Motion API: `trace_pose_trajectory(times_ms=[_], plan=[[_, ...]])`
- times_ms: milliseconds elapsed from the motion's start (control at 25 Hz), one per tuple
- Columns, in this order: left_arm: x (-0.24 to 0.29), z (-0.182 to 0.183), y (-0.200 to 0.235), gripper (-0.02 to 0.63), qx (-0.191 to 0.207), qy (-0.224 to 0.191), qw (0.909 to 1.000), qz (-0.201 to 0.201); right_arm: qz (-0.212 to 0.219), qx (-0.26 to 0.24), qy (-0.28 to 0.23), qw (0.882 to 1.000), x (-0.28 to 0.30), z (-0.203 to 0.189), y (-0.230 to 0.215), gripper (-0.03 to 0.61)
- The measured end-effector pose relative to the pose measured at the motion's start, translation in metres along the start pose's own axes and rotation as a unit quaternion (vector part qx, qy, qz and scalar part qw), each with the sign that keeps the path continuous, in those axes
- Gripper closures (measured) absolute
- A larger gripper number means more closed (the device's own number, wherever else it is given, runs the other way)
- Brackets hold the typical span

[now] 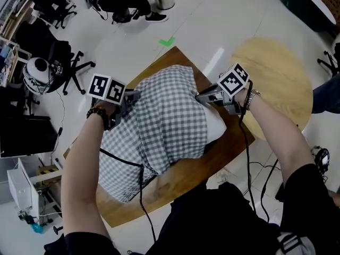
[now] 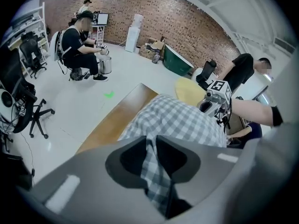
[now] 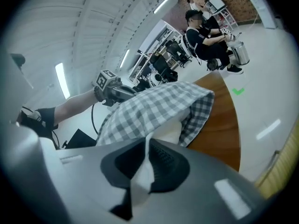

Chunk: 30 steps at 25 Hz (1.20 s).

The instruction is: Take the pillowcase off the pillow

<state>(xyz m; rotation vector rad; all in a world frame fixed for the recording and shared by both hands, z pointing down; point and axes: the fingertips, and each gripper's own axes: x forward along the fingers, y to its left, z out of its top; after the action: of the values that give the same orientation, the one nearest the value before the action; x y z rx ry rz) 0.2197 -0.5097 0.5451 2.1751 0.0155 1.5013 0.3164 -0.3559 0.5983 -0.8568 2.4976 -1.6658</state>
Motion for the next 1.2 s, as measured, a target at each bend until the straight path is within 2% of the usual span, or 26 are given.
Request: trace_pose_trajectory(times_ms=[160, 320, 480, 680, 1040, 1200], plan=[[-0.026, -0.002, 0.000, 0.588, -0.012, -0.038, 0.9991, 0.013, -0.004, -0.018, -0.037, 0.999, -0.014, 0.003, 0.025, 0.557], [-0.044, -0.009, 0.001, 0.598, -0.028, -0.061, 0.9971, 0.037, -0.016, -0.034, -0.055, 0.998, -0.029, 0.002, 0.039, 0.561], [-0.053, -0.019, -0.004, 0.600, -0.040, -0.071, 0.9947, 0.061, -0.045, -0.064, -0.065, 0.995, -0.039, -0.005, 0.052, 0.566], [-0.074, -0.061, 0.024, 0.607, -0.057, -0.069, 0.9856, 0.144, -0.097, -0.100, -0.070, 0.988, -0.051, -0.034, 0.057, 0.568], [-0.088, -0.131, 0.047, 0.607, -0.140, -0.093, 0.9740, 0.152, -0.159, -0.095, -0.070, 0.980, -0.086, -0.070, 0.045, 0.568], [-0.091, -0.139, 0.044, 0.607, -0.141, -0.102, 0.9738, 0.147, -0.174, -0.084, -0.058, 0.980, -0.084, -0.075, 0.044, 0.568]])
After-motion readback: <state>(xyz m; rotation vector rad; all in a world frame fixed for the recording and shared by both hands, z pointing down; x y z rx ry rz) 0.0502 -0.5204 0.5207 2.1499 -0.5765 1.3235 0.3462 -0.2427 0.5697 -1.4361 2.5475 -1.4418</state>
